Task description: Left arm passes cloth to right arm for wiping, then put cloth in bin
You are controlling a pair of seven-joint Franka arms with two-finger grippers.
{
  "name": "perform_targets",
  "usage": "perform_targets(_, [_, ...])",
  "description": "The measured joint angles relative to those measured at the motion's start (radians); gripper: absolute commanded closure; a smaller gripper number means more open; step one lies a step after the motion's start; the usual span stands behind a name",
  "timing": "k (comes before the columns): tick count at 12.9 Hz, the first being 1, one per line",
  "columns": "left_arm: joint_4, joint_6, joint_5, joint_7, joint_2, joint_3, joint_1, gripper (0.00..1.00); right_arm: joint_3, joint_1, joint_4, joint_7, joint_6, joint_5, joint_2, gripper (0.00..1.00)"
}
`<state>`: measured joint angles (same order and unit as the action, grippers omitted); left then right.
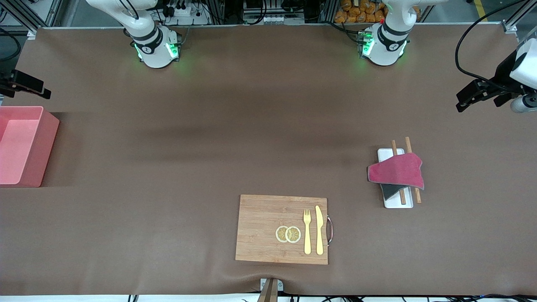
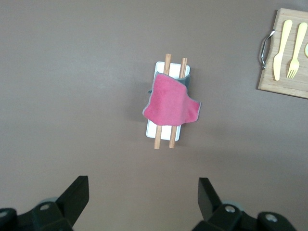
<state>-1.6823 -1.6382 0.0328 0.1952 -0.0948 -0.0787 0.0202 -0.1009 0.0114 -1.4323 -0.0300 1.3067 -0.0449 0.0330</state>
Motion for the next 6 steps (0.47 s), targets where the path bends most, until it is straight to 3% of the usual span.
perform_targets(6, [0.028,0.012,0.0,0.0,0.004,0.001,-0.002,0.0,0.001,-0.002,0.004,0.0,0.0,0.0,0.0,0.0])
